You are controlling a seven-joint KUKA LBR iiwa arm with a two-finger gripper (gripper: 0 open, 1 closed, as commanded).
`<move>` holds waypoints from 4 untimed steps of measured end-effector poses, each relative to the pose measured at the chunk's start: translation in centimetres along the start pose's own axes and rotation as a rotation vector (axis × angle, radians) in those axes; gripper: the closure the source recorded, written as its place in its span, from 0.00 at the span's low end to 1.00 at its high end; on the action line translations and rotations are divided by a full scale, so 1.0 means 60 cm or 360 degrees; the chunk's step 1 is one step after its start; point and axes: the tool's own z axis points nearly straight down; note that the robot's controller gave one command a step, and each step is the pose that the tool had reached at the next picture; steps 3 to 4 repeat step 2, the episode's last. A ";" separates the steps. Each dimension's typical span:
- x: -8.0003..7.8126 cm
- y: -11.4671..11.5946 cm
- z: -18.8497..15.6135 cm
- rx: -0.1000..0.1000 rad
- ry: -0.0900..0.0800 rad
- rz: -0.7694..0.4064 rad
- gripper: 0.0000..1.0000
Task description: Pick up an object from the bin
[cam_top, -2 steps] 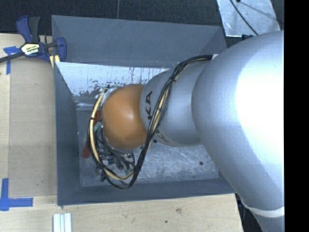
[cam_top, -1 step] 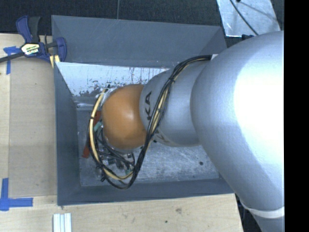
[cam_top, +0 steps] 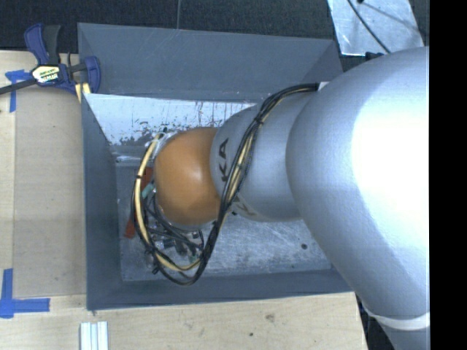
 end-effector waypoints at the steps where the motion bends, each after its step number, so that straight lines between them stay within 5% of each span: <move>1: -0.042 -0.002 -0.083 0.0000 -0.0007 0.0416 1.00; 2: -0.063 -0.027 -0.259 -0.0001 -0.0013 0.0446 1.00; 4: -0.063 -0.027 -0.259 -0.0001 -0.0013 0.0446 1.00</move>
Offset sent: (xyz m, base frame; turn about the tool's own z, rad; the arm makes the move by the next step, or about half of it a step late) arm 0.0228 0.0043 0.0478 0.2615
